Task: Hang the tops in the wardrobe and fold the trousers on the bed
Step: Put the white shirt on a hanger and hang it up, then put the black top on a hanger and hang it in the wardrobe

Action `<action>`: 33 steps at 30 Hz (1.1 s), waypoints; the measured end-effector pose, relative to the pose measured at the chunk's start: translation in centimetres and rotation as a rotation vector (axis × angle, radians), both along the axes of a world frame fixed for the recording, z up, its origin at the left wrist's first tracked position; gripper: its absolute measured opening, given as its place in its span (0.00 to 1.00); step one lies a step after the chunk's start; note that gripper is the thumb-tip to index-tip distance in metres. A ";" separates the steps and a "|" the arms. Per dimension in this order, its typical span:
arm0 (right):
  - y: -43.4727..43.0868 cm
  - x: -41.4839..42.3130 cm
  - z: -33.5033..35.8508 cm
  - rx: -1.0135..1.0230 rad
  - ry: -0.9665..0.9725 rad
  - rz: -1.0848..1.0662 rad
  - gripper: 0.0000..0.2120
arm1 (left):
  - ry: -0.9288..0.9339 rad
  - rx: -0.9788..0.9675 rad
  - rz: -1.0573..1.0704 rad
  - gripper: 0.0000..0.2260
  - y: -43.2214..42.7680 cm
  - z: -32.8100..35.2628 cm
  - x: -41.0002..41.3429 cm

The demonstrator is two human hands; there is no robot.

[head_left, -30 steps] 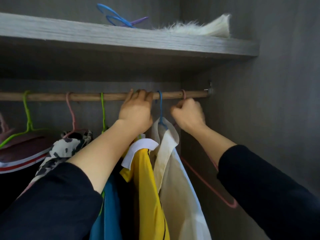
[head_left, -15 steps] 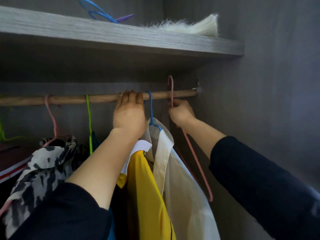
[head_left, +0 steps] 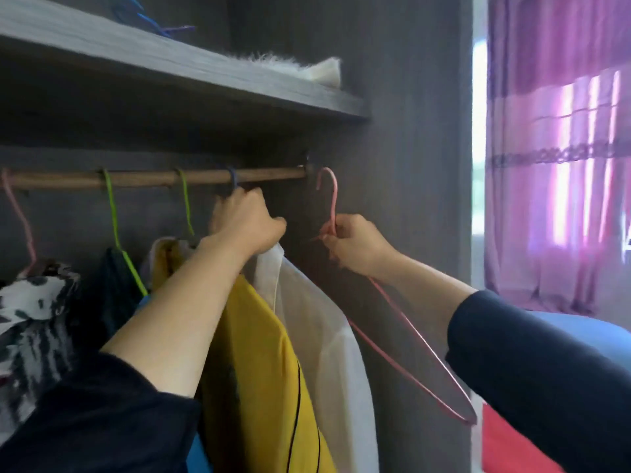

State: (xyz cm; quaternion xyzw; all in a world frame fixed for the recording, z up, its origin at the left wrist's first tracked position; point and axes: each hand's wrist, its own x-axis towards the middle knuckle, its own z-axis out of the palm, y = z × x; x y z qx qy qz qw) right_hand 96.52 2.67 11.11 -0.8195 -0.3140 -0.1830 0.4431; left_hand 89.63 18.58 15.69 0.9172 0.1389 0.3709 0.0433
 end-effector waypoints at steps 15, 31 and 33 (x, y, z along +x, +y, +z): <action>-20.9 -30.3 -17.3 0.141 0.386 -0.555 0.05 | 0.211 -0.242 -0.826 0.20 -19.4 -20.2 -14.6; -42.6 -79.5 -27.4 0.112 0.764 -1.272 0.06 | 0.689 -0.200 -1.508 0.20 -51.0 -36.2 -55.9; -45.3 -86.1 -27.6 0.106 0.751 -1.389 0.06 | 0.743 -0.180 -1.565 0.20 -54.2 -36.8 -62.5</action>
